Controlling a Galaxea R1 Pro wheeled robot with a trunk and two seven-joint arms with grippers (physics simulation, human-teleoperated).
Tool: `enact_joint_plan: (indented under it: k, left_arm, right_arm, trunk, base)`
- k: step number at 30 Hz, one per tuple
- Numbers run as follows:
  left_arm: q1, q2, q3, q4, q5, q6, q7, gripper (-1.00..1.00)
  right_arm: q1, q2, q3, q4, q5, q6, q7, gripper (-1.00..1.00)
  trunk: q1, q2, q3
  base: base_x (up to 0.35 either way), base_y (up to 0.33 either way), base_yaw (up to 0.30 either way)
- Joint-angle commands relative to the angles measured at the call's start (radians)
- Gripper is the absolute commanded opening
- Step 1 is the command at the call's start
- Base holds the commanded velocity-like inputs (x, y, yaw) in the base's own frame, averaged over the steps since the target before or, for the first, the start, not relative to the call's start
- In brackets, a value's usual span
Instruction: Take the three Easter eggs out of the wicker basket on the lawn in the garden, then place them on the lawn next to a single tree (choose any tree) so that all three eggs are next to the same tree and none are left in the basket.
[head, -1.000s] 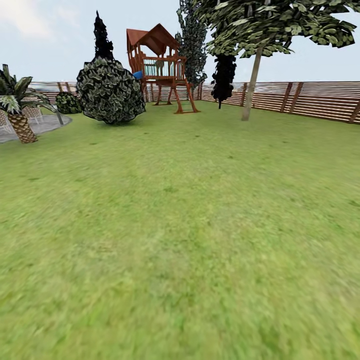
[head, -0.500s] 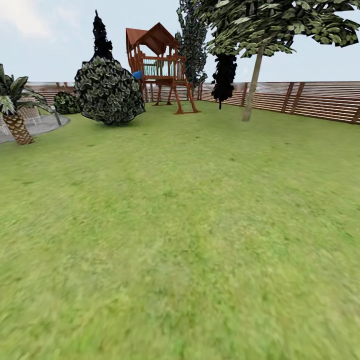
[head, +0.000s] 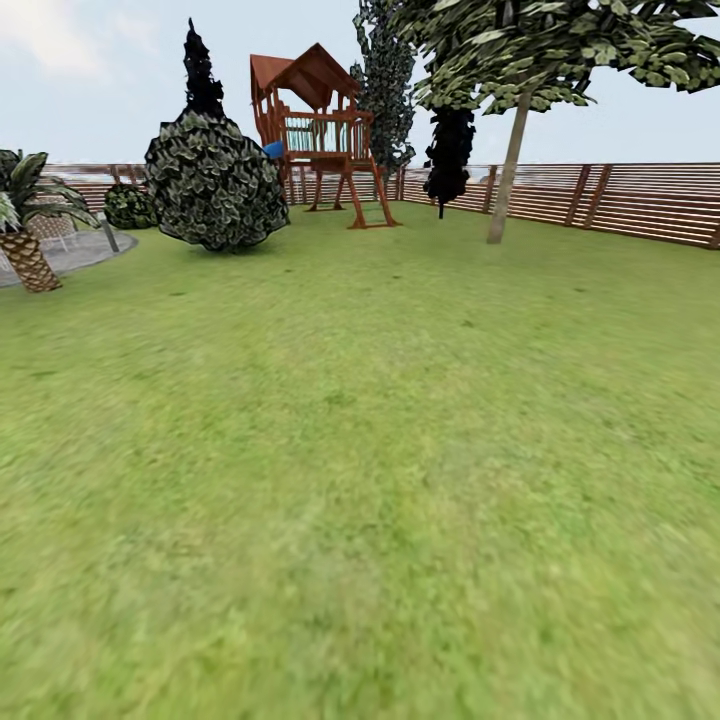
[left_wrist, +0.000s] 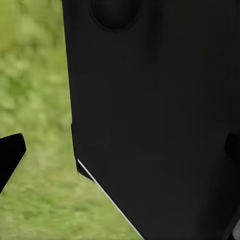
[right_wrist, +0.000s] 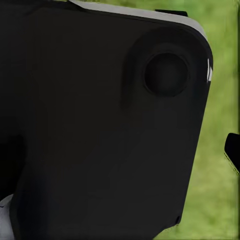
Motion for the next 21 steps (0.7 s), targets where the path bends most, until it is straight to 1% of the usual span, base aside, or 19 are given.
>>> enact_joint_plan:
  k: [1,21]
  left_arm:
    - [0.000,0.000,0.001,-0.001,0.001,-0.001,0.000,1.00]
    - [0.001,0.000,0.001,-0.001,0.001,-0.001,0.000,1.00]
  right_arm:
    - [0.000,0.000,0.001,0.001,0.005,-0.003,0.002,1.00]
    - [0.000,0.000,0.000,-0.001,0.005,-0.005,0.002,1.00]
  trunk:
    - [0.001,0.000,-0.001]
    - [0.001,0.000,-0.001]
  base:
    - [0.320,0.000,0.000]
    - [0.320,0.000,0.000]
